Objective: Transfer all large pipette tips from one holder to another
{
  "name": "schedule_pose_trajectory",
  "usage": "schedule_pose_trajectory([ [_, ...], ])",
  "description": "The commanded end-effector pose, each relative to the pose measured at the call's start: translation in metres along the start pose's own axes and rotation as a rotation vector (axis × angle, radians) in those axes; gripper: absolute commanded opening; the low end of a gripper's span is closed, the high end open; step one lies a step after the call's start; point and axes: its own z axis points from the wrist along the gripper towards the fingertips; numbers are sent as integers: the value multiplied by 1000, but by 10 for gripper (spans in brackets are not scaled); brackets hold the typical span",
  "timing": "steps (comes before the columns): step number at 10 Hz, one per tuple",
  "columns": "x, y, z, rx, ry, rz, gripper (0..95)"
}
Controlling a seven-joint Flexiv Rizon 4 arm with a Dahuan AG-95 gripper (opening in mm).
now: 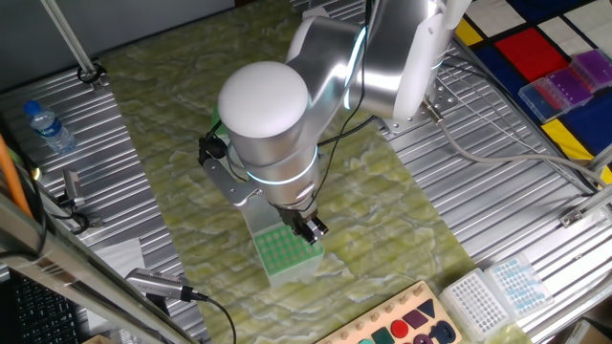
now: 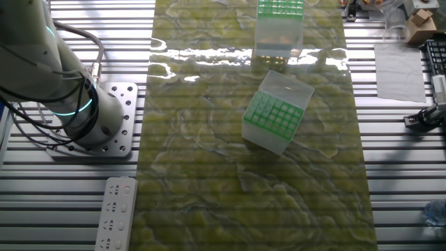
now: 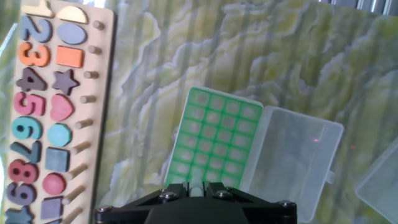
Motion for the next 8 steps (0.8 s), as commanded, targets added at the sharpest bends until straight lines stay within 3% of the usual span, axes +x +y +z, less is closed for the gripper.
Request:
schedule_pose_trajectory([
  [1,1,7,-11,0,9,1,0],
  [4,4,18,-29,11,15,-16,0],
  [8,6,25,-43,32,19,-49,0],
])
